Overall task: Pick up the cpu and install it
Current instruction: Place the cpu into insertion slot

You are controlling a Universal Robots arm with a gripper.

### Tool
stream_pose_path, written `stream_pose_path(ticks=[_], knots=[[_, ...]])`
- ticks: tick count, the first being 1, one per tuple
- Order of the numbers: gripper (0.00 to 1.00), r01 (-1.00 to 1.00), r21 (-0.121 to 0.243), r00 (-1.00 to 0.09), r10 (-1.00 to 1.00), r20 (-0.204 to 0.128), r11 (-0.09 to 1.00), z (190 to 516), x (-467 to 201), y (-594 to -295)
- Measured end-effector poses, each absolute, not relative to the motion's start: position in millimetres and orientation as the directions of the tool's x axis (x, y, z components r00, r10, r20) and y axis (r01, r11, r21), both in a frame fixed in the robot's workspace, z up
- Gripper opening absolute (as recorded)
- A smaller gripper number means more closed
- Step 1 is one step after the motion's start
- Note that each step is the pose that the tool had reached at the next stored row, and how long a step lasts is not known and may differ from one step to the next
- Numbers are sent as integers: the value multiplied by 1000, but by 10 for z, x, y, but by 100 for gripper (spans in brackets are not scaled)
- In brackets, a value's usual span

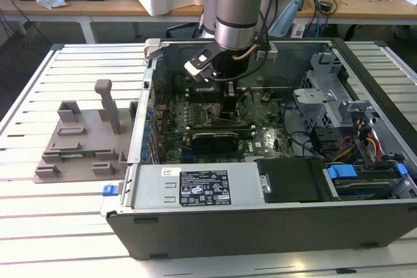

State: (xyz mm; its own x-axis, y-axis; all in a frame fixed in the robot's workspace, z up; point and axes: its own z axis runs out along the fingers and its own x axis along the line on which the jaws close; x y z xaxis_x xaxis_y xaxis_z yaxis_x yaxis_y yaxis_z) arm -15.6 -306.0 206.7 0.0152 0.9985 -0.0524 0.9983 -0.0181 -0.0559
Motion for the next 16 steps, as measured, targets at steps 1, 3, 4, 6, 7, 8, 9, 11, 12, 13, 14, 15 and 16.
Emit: stream_pose_path(ticks=[1,3,4,6,7,8,9,11,12,13,14,15,16], knots=[[55,998,-56,15,999,-52,-18,2063,-153,-3060],[55,998,-56,15,998,-53,-18,2050,-145,-3060],[55,998,-56,15,998,-53,-18,2033,-141,-3060],[55,998,-56,14,999,-53,-17,2011,-134,-3058],[55,998,-56,13,999,-53,-16,2006,-131,-3057],[55,998,-56,12,999,-53,-15,1999,-129,-3057],[55,998,-56,10,999,-53,-13,1989,-128,-3057],[55,998,-56,6,999,-53,-9,1972,-129,-3058],[55,998,-56,3,999,-53,-6,1968,-128,-3058],[55,998,-56,1,999,-53,-4,1965,-128,-3057],[55,998,-56,-2,999,-53,-1,1961,-128,-3055],[55,998,-56,-5,999,-53,2,1959,-127,-3055],[55,998,-56,-7,999,-53,4,1956,-127,-3055]])
